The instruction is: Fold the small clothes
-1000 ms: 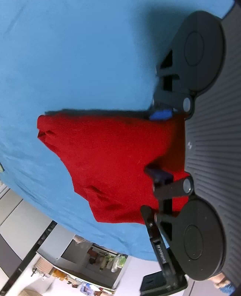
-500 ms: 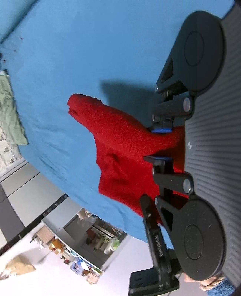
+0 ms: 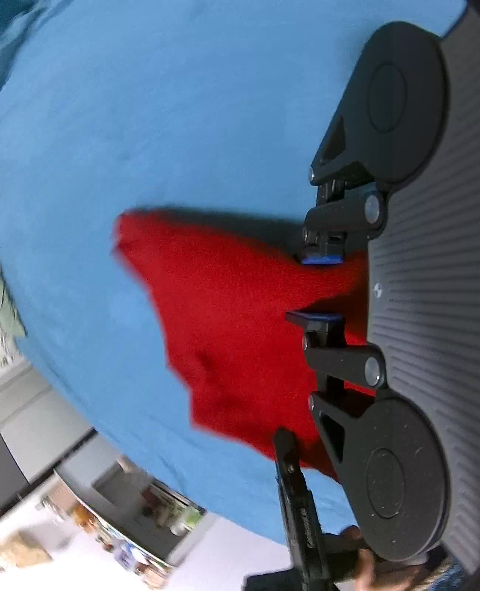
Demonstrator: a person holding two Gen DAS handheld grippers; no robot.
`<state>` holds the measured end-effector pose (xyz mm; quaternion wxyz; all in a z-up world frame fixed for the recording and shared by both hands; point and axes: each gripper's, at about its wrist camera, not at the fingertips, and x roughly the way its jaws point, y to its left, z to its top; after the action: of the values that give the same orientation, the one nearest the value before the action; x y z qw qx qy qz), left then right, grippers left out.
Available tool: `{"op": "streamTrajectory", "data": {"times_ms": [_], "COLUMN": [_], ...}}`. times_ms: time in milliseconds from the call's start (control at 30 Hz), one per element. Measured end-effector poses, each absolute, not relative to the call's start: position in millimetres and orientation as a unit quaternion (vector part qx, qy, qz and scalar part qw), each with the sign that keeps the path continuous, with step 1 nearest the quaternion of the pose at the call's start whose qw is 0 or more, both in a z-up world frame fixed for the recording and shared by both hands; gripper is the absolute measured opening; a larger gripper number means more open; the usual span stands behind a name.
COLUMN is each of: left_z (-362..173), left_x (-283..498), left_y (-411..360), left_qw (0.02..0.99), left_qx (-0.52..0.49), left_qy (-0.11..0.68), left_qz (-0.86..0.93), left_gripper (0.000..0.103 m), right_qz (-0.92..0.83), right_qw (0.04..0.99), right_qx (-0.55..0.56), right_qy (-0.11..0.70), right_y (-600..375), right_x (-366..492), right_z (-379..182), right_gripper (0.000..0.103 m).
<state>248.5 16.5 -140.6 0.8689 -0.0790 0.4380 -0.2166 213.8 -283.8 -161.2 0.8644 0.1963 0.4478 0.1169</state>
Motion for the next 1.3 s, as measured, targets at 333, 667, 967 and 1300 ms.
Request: {"op": "streamTrajectory", "data": {"times_ms": [333, 667, 967, 1300], "left_z": [-121, -167, -121, -5], "left_x": [240, 264, 237, 135], "left_y": [0, 11, 10, 10], "left_qw": [0.908, 0.891, 0.911, 0.949], "left_qx": [-0.026, -0.019, -0.026, 0.014], "left_qy": [0.387, 0.440, 0.401, 0.309], "left_qz": [-0.157, -0.107, -0.090, -0.053], "left_gripper": [0.095, 0.096, 0.095, 0.103], "right_qz": [0.082, 0.021, 0.038, 0.018], "right_qw": [0.887, 0.898, 0.919, 0.947], "right_qx": [0.168, 0.111, 0.101, 0.085], "right_qy": [0.421, 0.425, 0.379, 0.310], "right_y": [-279, -290, -280, -249], "right_x": [200, 207, 173, 57], "right_z": [-143, -172, -124, -2], "right_gripper": [0.099, 0.102, 0.102, 0.103]}}
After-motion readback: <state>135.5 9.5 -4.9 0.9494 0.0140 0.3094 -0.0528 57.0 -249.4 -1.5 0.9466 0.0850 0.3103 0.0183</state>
